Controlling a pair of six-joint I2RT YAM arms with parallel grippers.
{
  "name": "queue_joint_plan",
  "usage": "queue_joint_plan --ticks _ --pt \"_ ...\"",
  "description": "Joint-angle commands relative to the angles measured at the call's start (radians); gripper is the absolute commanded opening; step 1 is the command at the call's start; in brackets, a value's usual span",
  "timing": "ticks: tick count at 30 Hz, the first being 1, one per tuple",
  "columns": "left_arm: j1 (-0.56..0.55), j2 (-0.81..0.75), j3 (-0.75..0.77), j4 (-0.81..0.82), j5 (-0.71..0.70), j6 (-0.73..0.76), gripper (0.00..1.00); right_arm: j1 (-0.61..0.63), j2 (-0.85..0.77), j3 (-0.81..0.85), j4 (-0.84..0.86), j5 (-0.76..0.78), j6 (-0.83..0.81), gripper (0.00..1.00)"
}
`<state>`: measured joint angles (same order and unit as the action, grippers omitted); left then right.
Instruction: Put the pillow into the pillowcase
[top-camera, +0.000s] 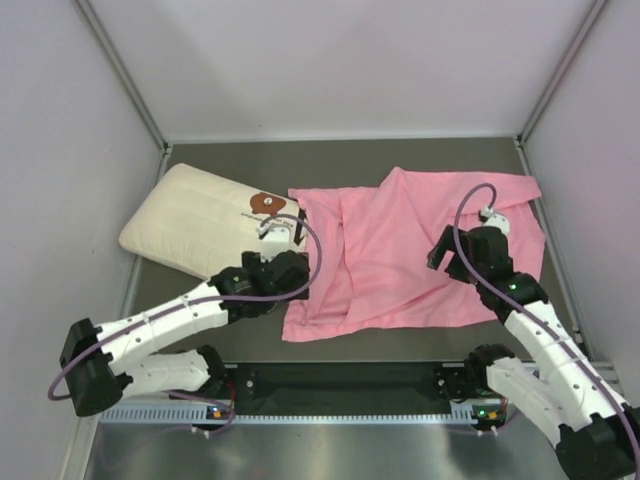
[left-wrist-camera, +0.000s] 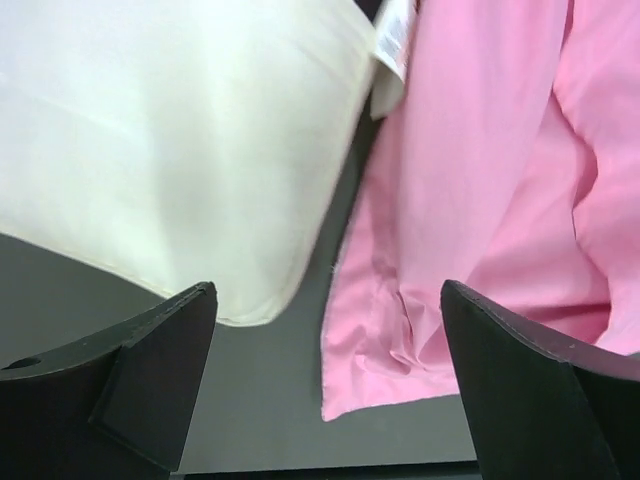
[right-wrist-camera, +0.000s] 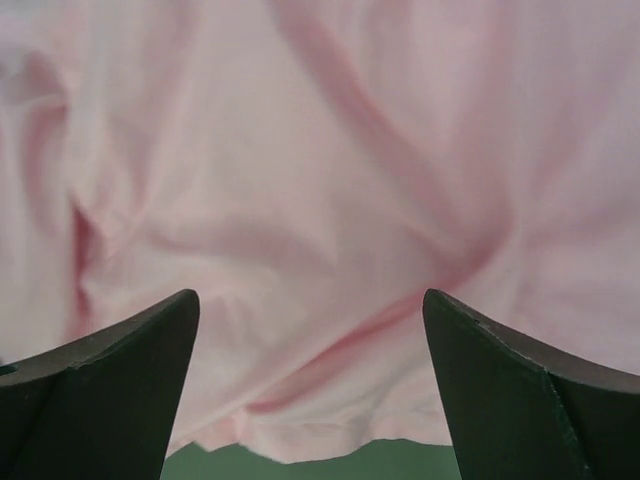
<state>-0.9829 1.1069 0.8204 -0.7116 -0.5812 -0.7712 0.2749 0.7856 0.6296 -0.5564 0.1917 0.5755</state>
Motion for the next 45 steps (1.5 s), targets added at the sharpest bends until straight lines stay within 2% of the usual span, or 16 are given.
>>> queue_joint_plan --ticks 1,5,11,14,15,18,19,20,21,24,32,34,38,41,42,45 --pt "0.051 -0.015 0.083 -0.154 -0.132 0.028 0.98 0.136 0.046 0.086 0.137 -0.114 -0.049 0.92" --pt "0.191 0.118 0.132 -0.115 -0.150 0.099 0.99 0.303 0.248 0.203 0.177 -0.066 -0.052 0.92" --pt "0.286 0.318 0.152 0.040 -0.062 0.204 0.98 0.403 0.522 0.387 0.220 -0.049 -0.089 0.96" --pt "0.352 0.416 0.155 0.084 -0.037 0.233 0.94 0.434 0.647 0.446 0.263 -0.052 -0.086 0.95" --pt "0.372 0.436 0.155 0.092 -0.029 0.242 0.88 0.443 0.676 0.459 0.273 -0.051 -0.085 0.95" --pt "0.481 0.491 0.158 0.098 -0.028 0.262 0.45 0.469 0.800 0.505 0.302 -0.034 -0.074 0.90" --pt "0.512 0.489 0.158 0.090 -0.046 0.254 0.20 0.475 0.861 0.533 0.309 -0.032 -0.069 0.89" --pt "0.571 0.460 0.160 0.095 -0.046 0.251 0.04 0.484 0.889 0.547 0.312 -0.029 -0.068 0.88" --pt "0.602 0.437 0.158 0.104 -0.022 0.253 0.00 0.489 0.917 0.561 0.312 -0.028 -0.060 0.87" --pt "0.677 0.323 0.187 0.127 0.026 0.256 0.00 0.506 1.003 0.614 0.309 0.008 -0.042 0.82" --pt "0.694 0.074 0.279 0.044 -0.011 0.277 0.00 0.533 1.098 0.667 0.239 0.136 -0.014 0.70" --pt "0.691 0.051 0.309 0.011 0.082 0.286 0.00 0.541 1.092 0.660 0.237 0.153 -0.014 0.58" --pt "0.676 0.016 0.315 0.014 0.233 0.262 0.00 0.549 1.118 0.690 0.208 0.187 -0.017 0.52" --pt "0.656 0.008 0.319 0.020 0.242 0.254 0.00 0.561 1.143 0.716 0.227 0.172 -0.029 0.56" --pt "0.655 0.010 0.321 0.020 0.241 0.256 0.00 0.564 1.161 0.748 0.227 0.173 -0.029 0.67" --pt "0.653 0.021 0.321 0.018 0.238 0.265 0.00 0.590 1.192 0.818 0.202 0.210 -0.034 0.84"
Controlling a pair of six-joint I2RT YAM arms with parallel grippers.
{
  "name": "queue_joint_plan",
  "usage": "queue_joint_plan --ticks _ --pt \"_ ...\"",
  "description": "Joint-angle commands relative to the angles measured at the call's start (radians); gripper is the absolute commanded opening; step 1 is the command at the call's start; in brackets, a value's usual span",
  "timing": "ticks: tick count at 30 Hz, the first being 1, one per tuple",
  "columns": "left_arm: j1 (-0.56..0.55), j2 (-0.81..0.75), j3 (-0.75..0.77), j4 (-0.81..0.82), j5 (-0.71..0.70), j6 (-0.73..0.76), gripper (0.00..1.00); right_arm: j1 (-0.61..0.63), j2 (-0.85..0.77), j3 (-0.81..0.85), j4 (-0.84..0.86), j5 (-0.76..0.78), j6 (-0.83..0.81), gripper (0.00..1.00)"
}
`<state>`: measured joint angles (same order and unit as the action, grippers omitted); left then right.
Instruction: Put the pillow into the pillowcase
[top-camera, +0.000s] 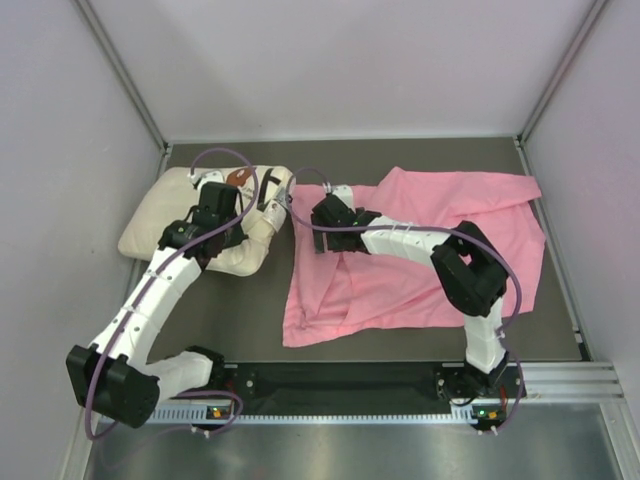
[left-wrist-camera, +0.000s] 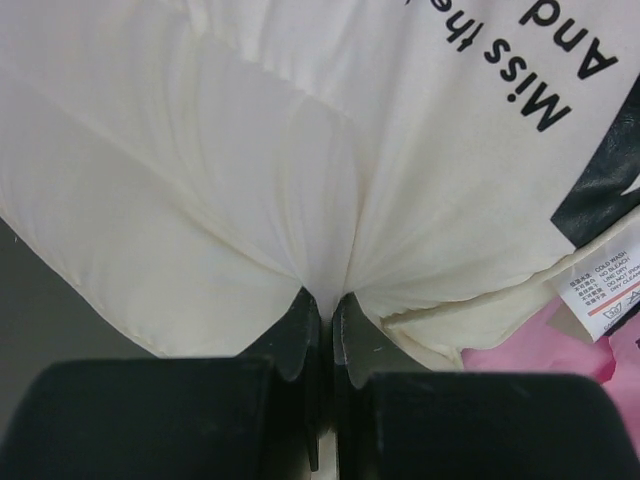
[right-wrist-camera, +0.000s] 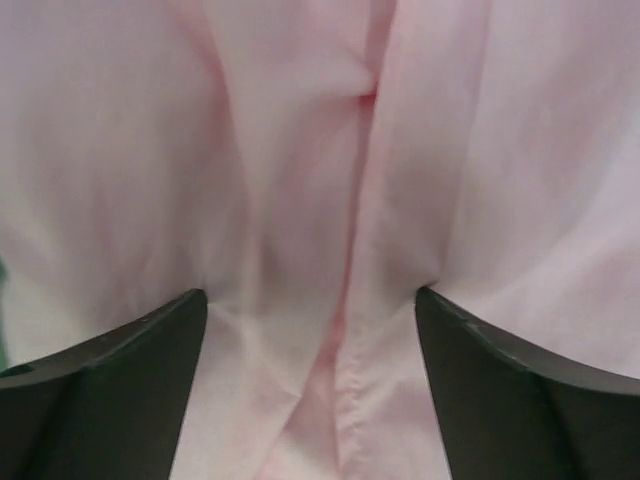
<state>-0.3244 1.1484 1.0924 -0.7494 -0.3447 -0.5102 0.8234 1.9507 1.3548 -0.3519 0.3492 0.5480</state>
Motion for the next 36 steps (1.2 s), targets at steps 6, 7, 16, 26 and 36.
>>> queue_joint_plan --ticks 6,7,16,26,36 --pt "-0.004 -0.016 0.083 0.007 -0.066 0.022 0.00 0.075 0.115 0.222 -0.036 0.088 -0.016 0.86" --pt "-0.004 -0.019 0.090 -0.002 -0.073 0.025 0.00 0.079 0.129 0.234 -0.035 0.073 -0.014 0.82" --pt "-0.002 -0.015 0.112 -0.039 -0.089 0.047 0.00 0.080 0.189 0.294 0.033 -0.128 -0.052 0.58" --pt "-0.002 -0.007 0.028 0.038 0.030 0.061 0.00 0.057 -0.015 0.133 0.064 -0.128 -0.057 0.74" --pt "-0.002 -0.022 0.008 0.062 0.093 0.061 0.00 0.062 -0.118 0.052 -0.061 0.019 -0.111 0.67"
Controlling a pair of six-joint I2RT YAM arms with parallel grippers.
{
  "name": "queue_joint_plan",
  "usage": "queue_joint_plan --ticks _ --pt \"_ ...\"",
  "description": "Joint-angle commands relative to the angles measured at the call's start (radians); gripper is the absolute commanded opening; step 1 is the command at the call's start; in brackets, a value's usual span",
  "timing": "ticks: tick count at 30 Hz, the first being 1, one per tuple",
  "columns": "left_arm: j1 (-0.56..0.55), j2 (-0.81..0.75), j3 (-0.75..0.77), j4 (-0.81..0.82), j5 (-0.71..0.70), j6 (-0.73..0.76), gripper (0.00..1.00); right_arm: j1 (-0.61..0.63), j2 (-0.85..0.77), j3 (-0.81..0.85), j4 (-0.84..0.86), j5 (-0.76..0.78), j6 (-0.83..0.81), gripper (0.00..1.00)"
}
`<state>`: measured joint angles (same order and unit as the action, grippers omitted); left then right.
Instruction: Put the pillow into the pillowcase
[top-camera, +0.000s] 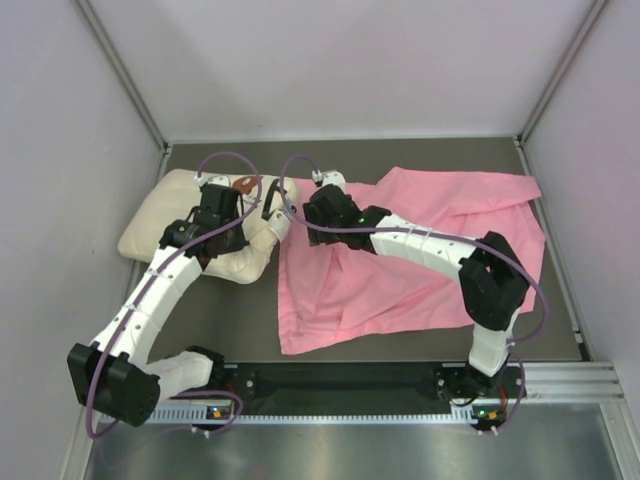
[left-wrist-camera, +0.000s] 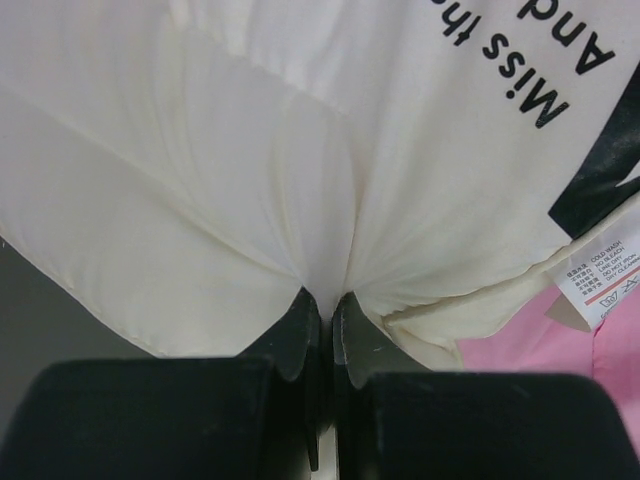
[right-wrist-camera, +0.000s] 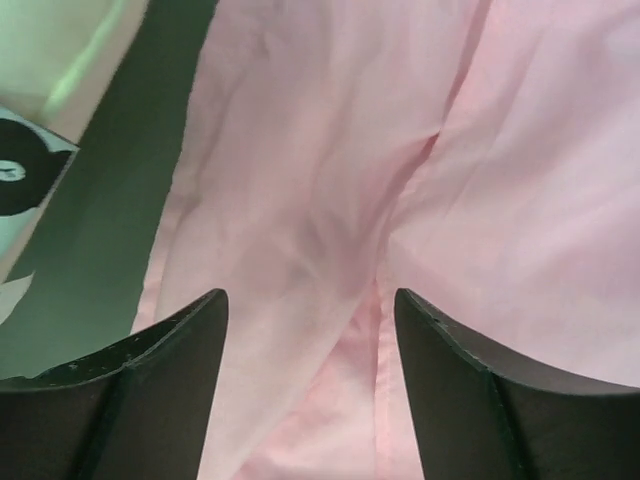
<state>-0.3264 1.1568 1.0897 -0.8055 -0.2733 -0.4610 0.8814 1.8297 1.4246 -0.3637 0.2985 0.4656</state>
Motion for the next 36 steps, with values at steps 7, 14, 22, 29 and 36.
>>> queue_joint_plan --ticks 7,14,22,29,36 --pt "-0.002 -0.026 -0.004 0.123 0.054 0.012 0.00 0.007 0.057 -0.049 -0.061 0.116 -0.030 0.57" --pt "-0.002 -0.037 -0.004 0.126 0.062 0.015 0.00 0.005 0.144 -0.021 -0.066 0.145 -0.035 0.37" --pt "-0.005 -0.016 -0.016 0.131 0.117 0.015 0.00 0.005 0.031 -0.098 -0.040 0.179 -0.016 0.00" --pt "-0.091 -0.005 0.018 0.140 0.097 -0.008 0.00 -0.022 -0.137 -0.216 0.048 0.070 0.004 0.00" --pt "-0.270 0.063 0.068 0.140 0.003 -0.062 0.00 -0.091 -0.231 -0.306 0.121 -0.088 0.041 0.00"
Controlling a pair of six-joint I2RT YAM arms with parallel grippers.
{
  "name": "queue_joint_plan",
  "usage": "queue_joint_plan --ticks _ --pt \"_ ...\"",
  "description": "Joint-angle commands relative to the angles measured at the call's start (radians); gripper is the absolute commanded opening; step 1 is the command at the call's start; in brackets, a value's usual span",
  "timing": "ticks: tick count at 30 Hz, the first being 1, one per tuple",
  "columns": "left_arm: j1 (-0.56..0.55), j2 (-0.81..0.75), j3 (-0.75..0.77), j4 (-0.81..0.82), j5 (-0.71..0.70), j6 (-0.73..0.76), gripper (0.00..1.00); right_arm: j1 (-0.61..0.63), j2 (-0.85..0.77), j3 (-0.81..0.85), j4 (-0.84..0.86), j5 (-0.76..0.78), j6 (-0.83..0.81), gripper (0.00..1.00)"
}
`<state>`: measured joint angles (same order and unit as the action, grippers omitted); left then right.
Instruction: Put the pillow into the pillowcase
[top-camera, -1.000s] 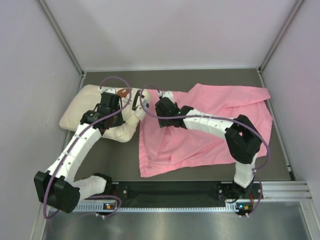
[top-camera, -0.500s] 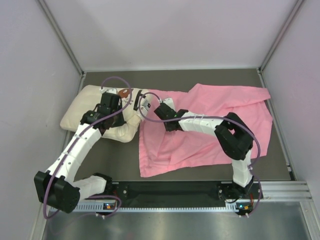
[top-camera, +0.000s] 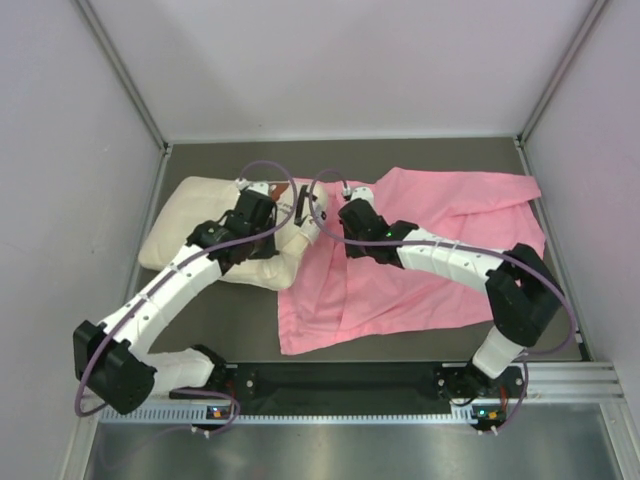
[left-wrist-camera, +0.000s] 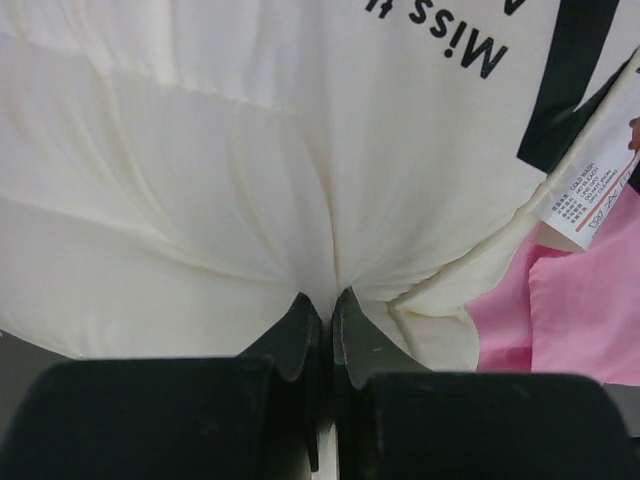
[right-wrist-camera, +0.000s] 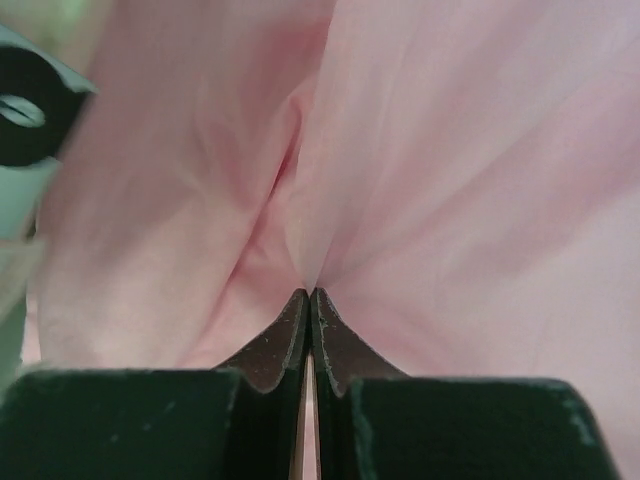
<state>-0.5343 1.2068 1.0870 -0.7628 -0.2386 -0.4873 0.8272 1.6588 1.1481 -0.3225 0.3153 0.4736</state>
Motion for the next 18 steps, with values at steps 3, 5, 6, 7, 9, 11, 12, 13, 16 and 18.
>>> queue_joint_plan --ticks 3,5,6,7,9,11,12,13,16,18 --pt "-0.136 0.071 0.092 0.105 -0.045 -0.051 0.00 -0.072 -0.100 -0.079 0.112 -0.162 0.054 0.00" --pt "-0.193 0.121 0.105 0.106 -0.068 -0.057 0.00 -0.088 -0.122 -0.093 0.128 -0.183 0.066 0.00" --pt "-0.210 0.140 0.117 0.105 -0.076 -0.060 0.00 -0.105 -0.131 -0.097 0.134 -0.208 0.071 0.00" --pt "-0.237 0.176 0.122 0.102 -0.090 -0.072 0.00 -0.115 -0.146 -0.108 0.135 -0.219 0.076 0.00" --pt "-0.250 0.213 0.129 0.076 -0.099 -0.095 0.00 -0.145 -0.157 -0.119 0.140 -0.246 0.098 0.00" --pt "-0.254 0.255 0.136 0.040 -0.099 -0.122 0.00 -0.174 -0.178 -0.125 0.148 -0.265 0.114 0.00" --pt "-0.256 0.276 0.134 0.040 -0.094 -0.119 0.00 -0.183 -0.192 -0.126 0.146 -0.277 0.118 0.00" --pt "-0.256 0.287 0.133 0.040 -0.087 -0.116 0.00 -0.192 -0.198 -0.128 0.146 -0.280 0.120 0.00" --pt "-0.257 0.333 0.137 0.016 -0.077 -0.105 0.00 -0.209 -0.217 -0.117 0.140 -0.288 0.122 0.00" --pt "-0.257 0.367 0.139 -0.003 -0.082 -0.102 0.00 -0.211 -0.218 -0.099 0.126 -0.291 0.115 0.00"
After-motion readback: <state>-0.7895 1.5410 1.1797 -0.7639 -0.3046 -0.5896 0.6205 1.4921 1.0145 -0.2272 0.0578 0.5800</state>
